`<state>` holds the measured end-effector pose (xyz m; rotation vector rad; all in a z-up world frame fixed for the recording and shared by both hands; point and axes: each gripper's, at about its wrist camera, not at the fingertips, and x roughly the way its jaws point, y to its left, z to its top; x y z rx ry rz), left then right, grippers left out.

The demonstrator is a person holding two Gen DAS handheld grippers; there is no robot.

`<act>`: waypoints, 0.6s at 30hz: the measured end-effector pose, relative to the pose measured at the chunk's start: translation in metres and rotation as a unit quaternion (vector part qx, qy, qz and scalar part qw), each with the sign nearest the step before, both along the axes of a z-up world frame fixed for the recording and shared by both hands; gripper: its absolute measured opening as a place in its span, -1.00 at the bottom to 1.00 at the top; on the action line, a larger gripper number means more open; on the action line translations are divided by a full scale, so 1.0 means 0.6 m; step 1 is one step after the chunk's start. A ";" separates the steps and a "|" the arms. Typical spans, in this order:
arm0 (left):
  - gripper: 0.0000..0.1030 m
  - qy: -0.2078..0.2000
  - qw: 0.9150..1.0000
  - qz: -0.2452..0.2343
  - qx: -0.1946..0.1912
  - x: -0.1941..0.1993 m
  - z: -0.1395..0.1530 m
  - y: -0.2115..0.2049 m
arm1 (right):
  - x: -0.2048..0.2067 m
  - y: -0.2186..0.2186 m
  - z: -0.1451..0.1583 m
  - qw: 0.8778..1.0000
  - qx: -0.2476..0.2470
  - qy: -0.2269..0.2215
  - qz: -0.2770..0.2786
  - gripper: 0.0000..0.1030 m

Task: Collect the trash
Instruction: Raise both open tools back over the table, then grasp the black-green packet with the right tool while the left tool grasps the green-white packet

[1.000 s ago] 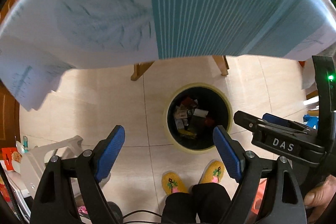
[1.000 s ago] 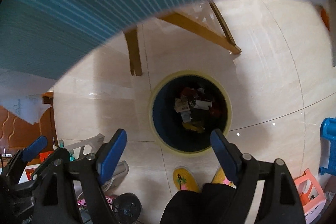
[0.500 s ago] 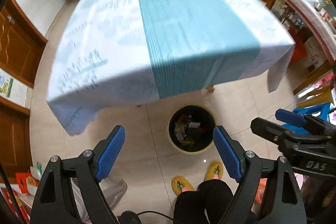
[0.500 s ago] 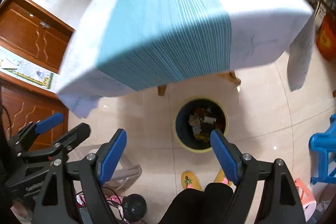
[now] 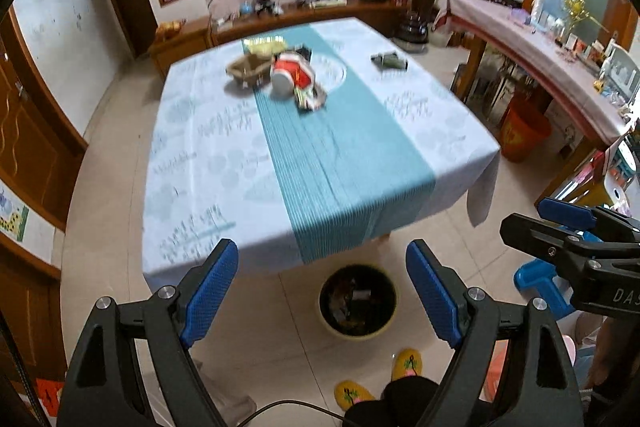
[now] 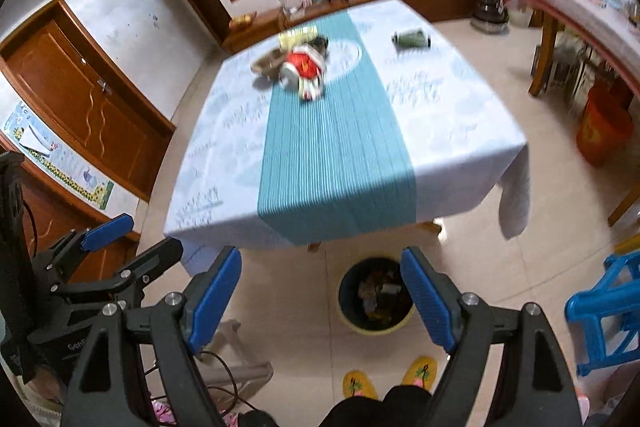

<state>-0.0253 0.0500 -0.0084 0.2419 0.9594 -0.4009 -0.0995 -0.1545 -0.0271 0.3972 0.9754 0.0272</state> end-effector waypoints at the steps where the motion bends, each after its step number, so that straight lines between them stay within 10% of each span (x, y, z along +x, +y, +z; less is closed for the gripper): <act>1: 0.64 -0.004 1.000 0.000 -0.003 0.000 0.010 0.000 | 0.000 -0.002 0.007 1.000 -0.003 -0.004 -0.001 0.60; 18: 0.64 -0.023 0.999 0.020 -0.010 0.069 0.051 0.015 | 0.057 -0.001 0.077 0.997 -0.045 -0.059 -0.002 0.60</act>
